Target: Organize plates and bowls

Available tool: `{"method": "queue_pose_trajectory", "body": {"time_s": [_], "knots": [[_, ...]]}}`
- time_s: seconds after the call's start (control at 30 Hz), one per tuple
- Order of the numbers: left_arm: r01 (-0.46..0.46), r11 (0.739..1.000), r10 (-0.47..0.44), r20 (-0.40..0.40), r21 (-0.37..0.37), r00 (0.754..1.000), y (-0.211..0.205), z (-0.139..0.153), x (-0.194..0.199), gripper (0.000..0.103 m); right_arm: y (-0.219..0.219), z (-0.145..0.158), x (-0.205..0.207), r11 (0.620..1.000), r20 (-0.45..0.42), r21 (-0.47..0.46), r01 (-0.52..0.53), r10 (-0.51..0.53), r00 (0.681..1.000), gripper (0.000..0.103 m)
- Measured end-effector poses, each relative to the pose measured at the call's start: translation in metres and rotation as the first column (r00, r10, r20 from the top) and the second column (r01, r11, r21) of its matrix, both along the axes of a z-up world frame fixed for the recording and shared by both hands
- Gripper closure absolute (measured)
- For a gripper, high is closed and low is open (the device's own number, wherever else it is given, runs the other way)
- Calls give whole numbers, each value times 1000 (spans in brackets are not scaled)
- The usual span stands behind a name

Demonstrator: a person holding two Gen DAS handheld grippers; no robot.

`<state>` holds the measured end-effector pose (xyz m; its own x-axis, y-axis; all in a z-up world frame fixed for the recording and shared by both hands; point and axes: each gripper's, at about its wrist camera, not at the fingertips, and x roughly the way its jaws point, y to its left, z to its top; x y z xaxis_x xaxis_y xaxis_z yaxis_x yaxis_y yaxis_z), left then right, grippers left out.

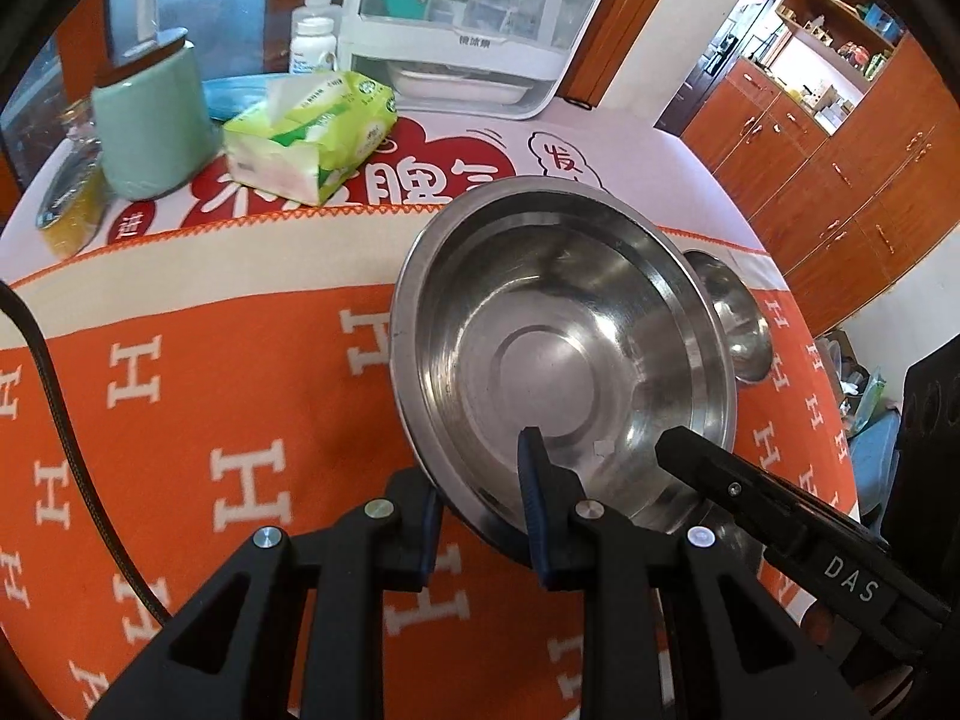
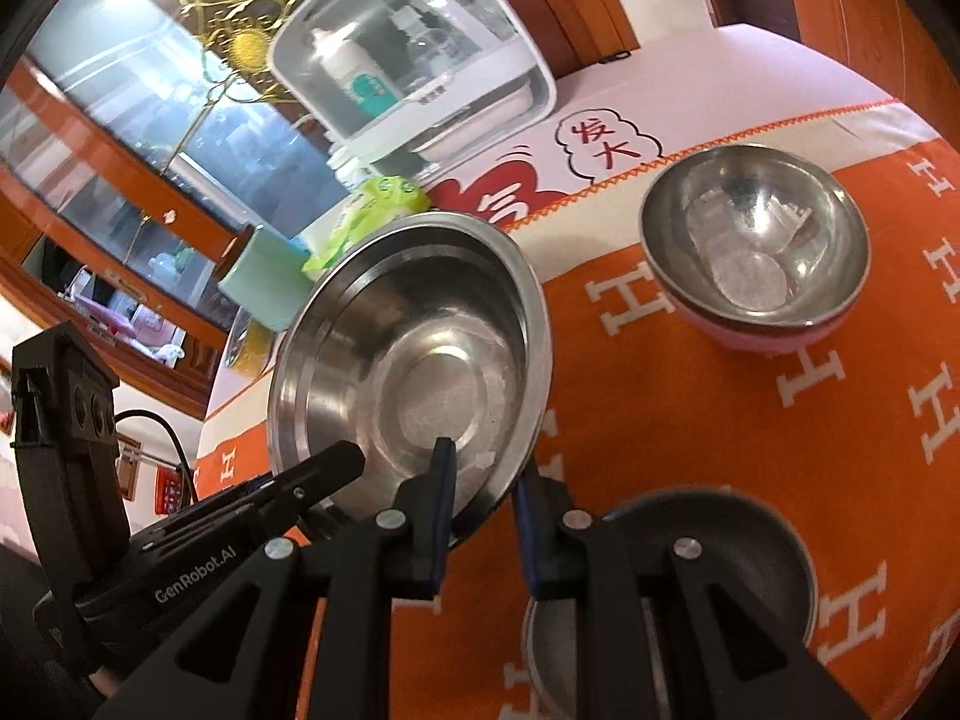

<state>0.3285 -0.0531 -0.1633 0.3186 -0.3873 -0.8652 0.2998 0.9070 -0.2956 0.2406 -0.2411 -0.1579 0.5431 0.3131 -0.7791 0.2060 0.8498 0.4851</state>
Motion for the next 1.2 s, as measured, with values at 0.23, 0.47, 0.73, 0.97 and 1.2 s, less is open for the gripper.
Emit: {"method": "queue_pose_trajectory", "body": {"time_s": [0.23,0.47,0.73,0.97,1.2], "knots": [[-21,1000,21,51,-16,998,18,25,-37,81,17,23,-28,999,50,-21,-35,36,998,85],[-54,998,57,88,-32,994,37,47,-80,81,38,42,-56,996,96,-43,-82,86,992,85],[-86,995,91,118,-44,989,64,61,-128,81,65,58,-94,988,121,-80,-130,139,983,85],[-115,992,121,113,-57,986,84,66,-167,80,86,67,-126,979,112,-108,-172,183,977,85],[-150,987,154,76,-51,985,103,67,-199,81,105,73,-153,965,57,-121,-234,242,968,83]]}}
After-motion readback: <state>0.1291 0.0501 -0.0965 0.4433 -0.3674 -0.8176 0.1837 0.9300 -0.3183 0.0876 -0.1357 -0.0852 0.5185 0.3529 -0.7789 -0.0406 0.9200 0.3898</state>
